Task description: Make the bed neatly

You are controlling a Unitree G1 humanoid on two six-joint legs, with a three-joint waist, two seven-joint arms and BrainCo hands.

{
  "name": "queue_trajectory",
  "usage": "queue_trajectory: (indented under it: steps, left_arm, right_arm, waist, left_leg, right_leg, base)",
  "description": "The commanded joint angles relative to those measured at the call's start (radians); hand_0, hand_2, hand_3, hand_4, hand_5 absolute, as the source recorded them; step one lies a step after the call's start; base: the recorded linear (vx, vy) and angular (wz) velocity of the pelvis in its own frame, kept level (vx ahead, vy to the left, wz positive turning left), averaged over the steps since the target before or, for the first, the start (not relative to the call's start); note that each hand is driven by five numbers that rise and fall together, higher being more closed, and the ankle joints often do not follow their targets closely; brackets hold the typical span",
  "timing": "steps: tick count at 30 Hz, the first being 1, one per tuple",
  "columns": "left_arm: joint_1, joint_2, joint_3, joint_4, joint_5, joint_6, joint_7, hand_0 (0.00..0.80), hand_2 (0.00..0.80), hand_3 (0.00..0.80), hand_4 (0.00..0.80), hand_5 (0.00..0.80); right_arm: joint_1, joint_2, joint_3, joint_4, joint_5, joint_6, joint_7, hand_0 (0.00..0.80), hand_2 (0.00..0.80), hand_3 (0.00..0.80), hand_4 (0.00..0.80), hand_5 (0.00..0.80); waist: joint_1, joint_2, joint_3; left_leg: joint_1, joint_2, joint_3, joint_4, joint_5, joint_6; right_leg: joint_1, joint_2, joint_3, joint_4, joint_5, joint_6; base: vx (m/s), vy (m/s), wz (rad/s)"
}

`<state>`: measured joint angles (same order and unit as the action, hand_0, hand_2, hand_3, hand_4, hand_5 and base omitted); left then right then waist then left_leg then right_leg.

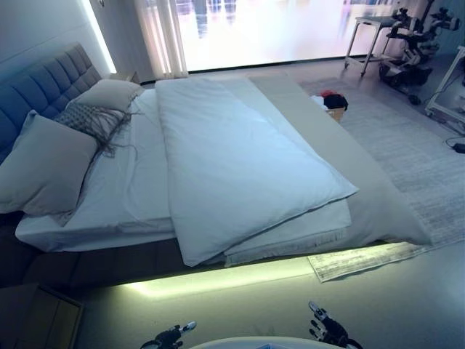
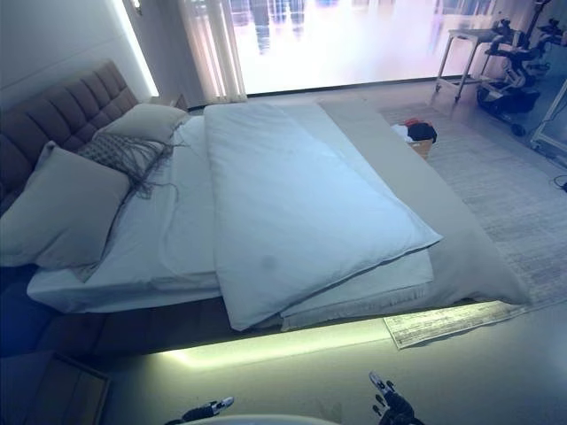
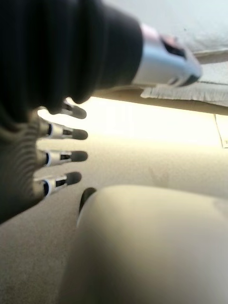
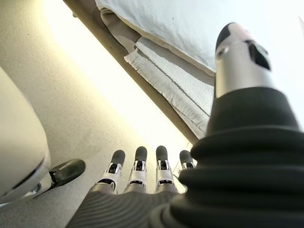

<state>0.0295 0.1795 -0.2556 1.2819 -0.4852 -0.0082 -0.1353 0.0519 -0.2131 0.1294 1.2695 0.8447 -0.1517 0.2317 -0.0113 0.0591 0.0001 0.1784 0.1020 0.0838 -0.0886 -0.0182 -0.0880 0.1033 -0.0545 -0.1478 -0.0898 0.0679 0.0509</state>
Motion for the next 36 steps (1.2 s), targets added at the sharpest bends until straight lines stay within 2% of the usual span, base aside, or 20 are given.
queue_trajectory:
  steps: [1,11,19,21,24,26,28,29,31,33,34,36]
  left_arm:
    - [-0.055,-0.007,-0.006,0.069,0.015,-0.002,0.002,0.0,0.0,0.0,0.0,0.0]
    - [-0.058,-0.004,-0.006,0.066,-0.01,0.009,-0.02,0.0,0.0,0.0,0.0,0.0]
    - [-0.072,-0.001,0.0,0.078,0.016,0.012,-0.008,0.0,0.0,0.0,0.0,0.0]
    - [-0.075,-0.002,0.0,0.081,0.026,0.009,-0.008,0.0,0.0,0.0,0.0,0.0]
    - [-0.08,-0.007,0.003,0.08,0.035,0.003,0.001,0.0,0.0,0.0,0.0,0.0]
    - [-0.085,-0.01,0.005,0.073,0.033,-0.003,0.007,0.0,0.0,0.0,0.0,0.0]
    - [-0.097,-0.011,0.006,0.067,0.027,-0.022,0.006,0.0,0.0,0.0,0.0,0.0]
    - [-0.101,-0.011,0.008,0.065,0.018,-0.026,0.003,0.0,0.0,0.0,0.0,0.0]
    - [-0.101,-0.013,0.014,0.064,0.0,-0.03,0.01,0.0,0.0,0.0,0.0,0.0]
    - [-0.091,-0.01,0.018,0.062,-0.009,-0.028,0.016,0.0,0.0,0.0,0.0,0.0]
    - [-0.085,-0.011,0.015,0.064,-0.012,-0.025,0.02,0.0,0.0,0.0,0.0,0.0]
    - [-0.072,-0.013,0.011,0.074,-0.019,-0.029,0.024,0.0,0.0,0.0,0.0,0.0]
  right_arm:
    - [-0.072,0.034,-0.011,0.052,-0.018,-0.027,-0.017,0.0,0.0,0.0,0.0,0.0]
    - [-0.073,0.031,-0.003,0.072,-0.059,-0.01,-0.052,0.0,0.0,0.0,0.0,0.0]
    - [-0.081,0.024,0.005,0.095,-0.101,0.074,-0.067,0.0,0.0,0.0,0.0,0.0]
    - [-0.08,0.025,0.01,0.099,-0.108,0.077,-0.083,0.0,0.0,0.0,0.0,0.0]
    - [-0.089,0.026,0.008,0.099,-0.098,0.109,-0.092,0.0,0.0,0.0,0.0,0.0]
    - [-0.093,0.025,0.011,0.096,-0.107,0.125,-0.088,0.0,0.0,0.0,0.0,0.0]
    - [-0.096,0.015,0.02,0.088,-0.112,0.147,-0.074,0.0,0.0,0.0,0.0,0.0]
    - [-0.097,0.01,0.023,0.086,-0.127,0.151,-0.078,0.0,0.0,0.0,0.0,0.0]
    - [-0.1,0.0,0.028,0.09,-0.143,0.151,-0.087,0.0,0.0,0.0,0.0,0.0]
    - [-0.105,-0.014,0.024,0.099,-0.161,0.15,-0.085,0.0,0.0,0.0,0.0,0.0]
    - [-0.103,-0.017,0.023,0.102,-0.167,0.146,-0.077,0.0,0.0,0.0,0.0,0.0]
    - [-0.098,-0.022,0.026,0.104,-0.164,0.128,-0.055,0.0,0.0,0.0,0.0,0.0]
  waist:
    - [-0.011,-0.055,0.007]
    - [-0.014,-0.056,0.013]
    - [-0.018,-0.07,0.025]
    - [-0.018,-0.075,0.027]
    - [-0.02,-0.089,0.033]
    - [-0.018,-0.102,0.044]
    - [-0.008,-0.113,0.072]
    - [-0.003,-0.112,0.085]
    - [0.005,-0.099,0.102]
    - [0.01,-0.076,0.107]
    - [0.015,-0.064,0.106]
    - [0.032,-0.052,0.11]
  left_leg:
    - [-0.03,-0.067,0.049,0.001,-0.017,0.062]
    - [-0.032,-0.06,0.051,0.001,-0.012,0.06]
    - [-0.028,-0.042,0.05,0.011,-0.005,0.058]
    - [-0.027,-0.036,0.048,0.026,-0.007,0.055]
    - [-0.045,-0.023,0.053,0.105,-0.025,0.048]
    - [-0.088,-0.02,0.058,0.209,-0.031,0.044]
    - [-0.212,-0.012,0.04,0.399,0.039,0.029]
    - [-0.255,-0.013,0.025,0.44,0.071,0.021]
    - [-0.285,-0.023,0.022,0.393,0.1,0.013]
    - [-0.272,-0.012,0.048,0.221,0.118,0.011]
    - [-0.272,-0.003,0.053,0.122,0.154,0.002]
    - [-0.298,0.009,0.022,0.02,0.227,-0.015]
  right_leg:
    - [0.031,-0.007,0.002,0.003,-0.052,0.022]
    - [0.03,-0.002,0.004,0.004,-0.052,0.018]
    - [0.03,0.021,0.018,0.015,-0.063,0.003]
    - [0.031,0.024,0.019,0.023,-0.069,-0.001]
    - [0.026,0.025,0.021,0.049,-0.078,-0.013]
    - [0.022,0.021,0.023,0.065,-0.079,-0.025]
    - [0.026,0.023,0.022,0.077,-0.08,-0.046]
    - [0.031,0.025,0.027,0.082,-0.082,-0.05]
    - [0.045,0.03,0.04,0.086,-0.092,-0.045]
    - [0.061,0.041,0.047,0.084,-0.113,-0.04]
    - [0.074,0.051,0.05,0.08,-0.122,-0.039]
    - [0.105,0.063,0.071,0.074,-0.141,-0.039]
  base:
    - [0.0,0.0,0.0]
    - [0.007,-0.015,0.0]
    - [0.031,-0.085,0.0]
    - [0.049,-0.116,-0.01]
    - [0.049,-0.125,-0.02]
    - [0.012,-0.126,-0.04]
    - [0.006,-0.128,-0.03]
    - [0.065,-0.022,-0.09]
    - [0.155,0.092,-0.19]
    - [0.272,0.176,-0.15]
    - [0.334,0.182,-0.13]
    - [0.333,0.147,-0.08]
